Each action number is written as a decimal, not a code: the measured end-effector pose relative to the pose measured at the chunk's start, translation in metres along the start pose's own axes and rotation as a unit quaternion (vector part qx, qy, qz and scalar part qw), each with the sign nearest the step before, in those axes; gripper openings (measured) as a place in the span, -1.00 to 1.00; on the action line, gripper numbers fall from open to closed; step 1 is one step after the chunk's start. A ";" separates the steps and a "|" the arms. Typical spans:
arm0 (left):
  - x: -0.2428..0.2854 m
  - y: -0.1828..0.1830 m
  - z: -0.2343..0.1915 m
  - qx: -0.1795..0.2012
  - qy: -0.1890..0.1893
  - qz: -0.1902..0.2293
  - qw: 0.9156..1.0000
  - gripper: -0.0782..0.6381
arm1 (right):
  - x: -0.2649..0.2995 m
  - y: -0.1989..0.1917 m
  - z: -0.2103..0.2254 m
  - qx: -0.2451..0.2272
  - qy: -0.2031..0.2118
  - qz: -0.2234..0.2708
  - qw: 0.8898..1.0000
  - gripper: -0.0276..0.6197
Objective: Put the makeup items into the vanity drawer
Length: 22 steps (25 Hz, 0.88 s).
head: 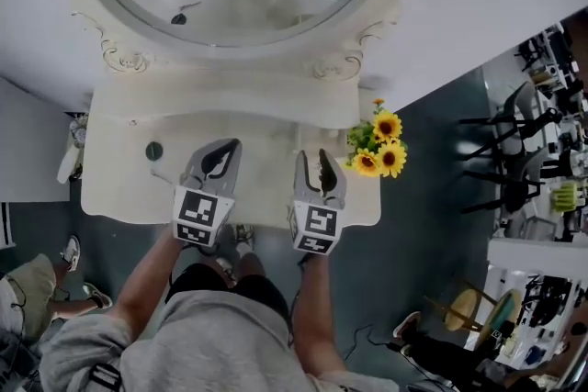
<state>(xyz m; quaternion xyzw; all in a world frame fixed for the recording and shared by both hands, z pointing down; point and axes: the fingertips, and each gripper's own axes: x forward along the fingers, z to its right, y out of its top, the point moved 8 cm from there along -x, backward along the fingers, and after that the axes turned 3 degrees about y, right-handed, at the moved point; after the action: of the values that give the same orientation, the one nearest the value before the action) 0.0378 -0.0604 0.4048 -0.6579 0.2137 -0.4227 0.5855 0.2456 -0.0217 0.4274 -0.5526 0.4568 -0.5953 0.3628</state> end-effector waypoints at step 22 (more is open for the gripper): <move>-0.165 -0.009 -0.022 -0.025 0.135 0.031 0.990 -0.75 | -0.083 0.036 -0.139 -0.054 0.135 0.069 0.987 -0.80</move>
<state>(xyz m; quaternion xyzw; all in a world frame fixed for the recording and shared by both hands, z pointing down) -0.0730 0.0567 0.3616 -0.6023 0.3214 -0.4840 0.5474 0.1161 0.0641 0.3707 -0.4530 0.5704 -0.6123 0.3073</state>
